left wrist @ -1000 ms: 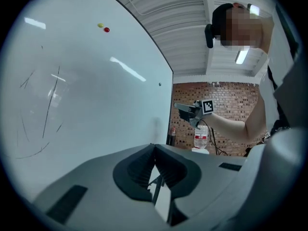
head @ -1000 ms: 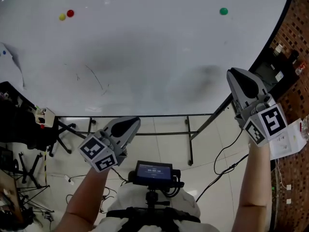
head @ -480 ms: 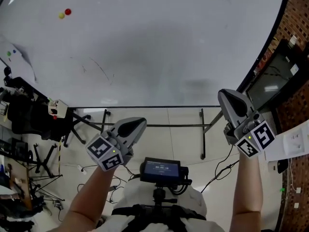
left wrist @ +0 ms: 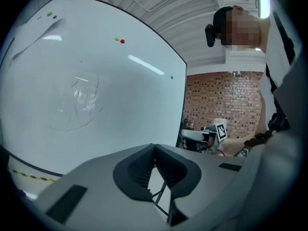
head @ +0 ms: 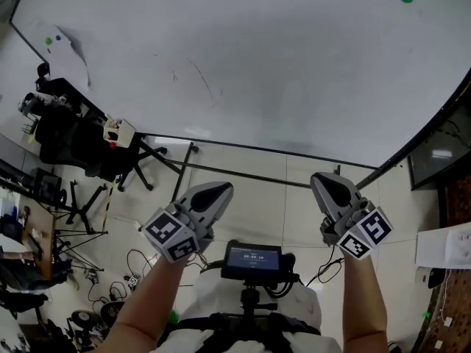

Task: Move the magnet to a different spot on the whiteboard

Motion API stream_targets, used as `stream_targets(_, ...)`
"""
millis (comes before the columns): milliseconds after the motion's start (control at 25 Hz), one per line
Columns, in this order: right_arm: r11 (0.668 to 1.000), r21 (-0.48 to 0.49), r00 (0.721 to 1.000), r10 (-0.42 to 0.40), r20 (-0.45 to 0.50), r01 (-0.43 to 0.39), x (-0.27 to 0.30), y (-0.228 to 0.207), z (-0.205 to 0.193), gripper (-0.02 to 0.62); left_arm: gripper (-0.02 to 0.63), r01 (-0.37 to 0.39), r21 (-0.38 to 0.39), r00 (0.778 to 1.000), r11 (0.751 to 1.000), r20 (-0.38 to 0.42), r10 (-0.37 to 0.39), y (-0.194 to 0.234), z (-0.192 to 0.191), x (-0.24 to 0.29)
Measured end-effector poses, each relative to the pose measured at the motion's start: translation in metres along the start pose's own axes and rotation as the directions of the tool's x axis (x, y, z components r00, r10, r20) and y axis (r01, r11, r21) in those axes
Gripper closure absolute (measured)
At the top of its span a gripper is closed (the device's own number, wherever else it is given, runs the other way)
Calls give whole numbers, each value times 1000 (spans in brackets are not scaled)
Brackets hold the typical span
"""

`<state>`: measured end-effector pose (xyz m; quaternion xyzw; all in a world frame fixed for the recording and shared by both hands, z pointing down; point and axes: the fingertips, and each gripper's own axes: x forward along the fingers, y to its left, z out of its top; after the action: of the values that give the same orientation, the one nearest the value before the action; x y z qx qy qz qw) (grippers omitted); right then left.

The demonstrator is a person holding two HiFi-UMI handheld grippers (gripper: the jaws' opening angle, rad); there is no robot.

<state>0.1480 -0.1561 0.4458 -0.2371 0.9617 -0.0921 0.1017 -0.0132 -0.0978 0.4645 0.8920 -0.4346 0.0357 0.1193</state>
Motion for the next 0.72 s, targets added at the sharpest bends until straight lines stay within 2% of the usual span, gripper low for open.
stream_targets(200, 1000, 11, 998, 20, -51, -20, 33, 50, -34, 563, 571, 17, -16, 1000, 1000, 18, -16, 24, -15, -40)
stream_targets(480, 999, 35, 997, -8, -82, 11, 65, 97, -60, 563, 571, 72, -22, 996, 997, 56, -71, 57, -23, -84)
stream_targets(720, 999, 28, 992, -22, -125, 26, 85, 131, -74, 563, 571, 95, -63, 993, 993, 71, -91, 76, -31, -116)
